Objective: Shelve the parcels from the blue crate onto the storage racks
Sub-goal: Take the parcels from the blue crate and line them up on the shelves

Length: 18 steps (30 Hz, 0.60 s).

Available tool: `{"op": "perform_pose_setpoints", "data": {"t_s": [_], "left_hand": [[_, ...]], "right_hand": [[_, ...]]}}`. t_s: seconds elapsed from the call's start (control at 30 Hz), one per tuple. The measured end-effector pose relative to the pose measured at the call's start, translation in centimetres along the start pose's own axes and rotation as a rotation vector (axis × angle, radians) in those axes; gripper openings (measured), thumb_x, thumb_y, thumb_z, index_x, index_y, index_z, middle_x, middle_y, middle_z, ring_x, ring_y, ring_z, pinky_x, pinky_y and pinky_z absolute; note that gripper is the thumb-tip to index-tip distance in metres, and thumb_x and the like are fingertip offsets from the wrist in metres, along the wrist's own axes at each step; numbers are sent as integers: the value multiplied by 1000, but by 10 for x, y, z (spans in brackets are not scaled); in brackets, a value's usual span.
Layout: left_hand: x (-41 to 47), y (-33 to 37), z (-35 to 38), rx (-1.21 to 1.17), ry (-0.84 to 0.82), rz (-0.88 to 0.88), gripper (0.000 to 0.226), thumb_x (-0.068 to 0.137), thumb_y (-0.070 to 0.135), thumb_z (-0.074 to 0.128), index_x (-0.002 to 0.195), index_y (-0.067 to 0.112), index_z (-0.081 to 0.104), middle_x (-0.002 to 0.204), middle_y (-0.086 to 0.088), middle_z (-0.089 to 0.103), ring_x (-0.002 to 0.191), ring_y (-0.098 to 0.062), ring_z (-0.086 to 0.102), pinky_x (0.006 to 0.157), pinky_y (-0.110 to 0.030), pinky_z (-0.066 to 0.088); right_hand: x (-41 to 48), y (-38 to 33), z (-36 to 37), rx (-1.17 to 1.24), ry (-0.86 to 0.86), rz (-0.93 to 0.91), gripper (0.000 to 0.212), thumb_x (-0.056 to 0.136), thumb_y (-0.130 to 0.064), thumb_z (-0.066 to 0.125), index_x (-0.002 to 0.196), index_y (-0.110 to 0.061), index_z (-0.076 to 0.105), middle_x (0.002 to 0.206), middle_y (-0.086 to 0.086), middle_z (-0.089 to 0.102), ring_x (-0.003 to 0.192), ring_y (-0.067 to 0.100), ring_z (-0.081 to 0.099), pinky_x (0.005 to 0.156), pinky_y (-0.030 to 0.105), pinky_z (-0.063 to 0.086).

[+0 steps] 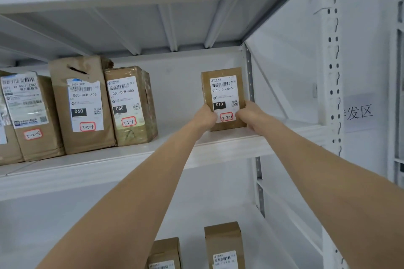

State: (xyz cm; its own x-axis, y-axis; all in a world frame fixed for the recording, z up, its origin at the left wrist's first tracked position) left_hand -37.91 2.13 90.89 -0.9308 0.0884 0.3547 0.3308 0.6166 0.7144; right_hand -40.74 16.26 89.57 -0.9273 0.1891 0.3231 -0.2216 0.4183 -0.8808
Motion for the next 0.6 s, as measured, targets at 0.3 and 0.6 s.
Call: {"op": "perform_pose_setpoints", "data": {"t_s": [0.3, 0.6], "left_hand": [[-2, -20, -25, -18, 44, -60, 40, 91, 5, 41, 131, 6, 46, 132, -13, 53, 121, -30, 48, 101, -37, 44], [-14, -48, -64, 33, 107, -92, 39, 91, 3, 37, 129, 4, 49, 127, -11, 56, 115, -30, 51, 96, -37, 46]], "right_hand": [[-11, -14, 16, -52, -64, -52, 36, 89, 0, 42, 120, -10, 59, 113, 8, 64, 86, 22, 52, 63, 24, 40], [-24, -33, 50, -65, -116, -54, 34, 87, -1, 46, 117, -10, 56, 104, 7, 60, 94, 23, 54, 80, 33, 49]]}}
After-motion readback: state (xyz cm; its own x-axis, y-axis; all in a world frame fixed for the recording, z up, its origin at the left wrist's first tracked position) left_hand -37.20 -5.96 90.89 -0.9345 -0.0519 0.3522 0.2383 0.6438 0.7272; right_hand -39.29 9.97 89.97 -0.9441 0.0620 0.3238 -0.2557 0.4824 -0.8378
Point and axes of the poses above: each hand's wrist, its own x-axis towards the middle knuckle, its own z-axis out of the palm, y = z × x, the point moved 9 cm from there along x, towards the middle knuckle
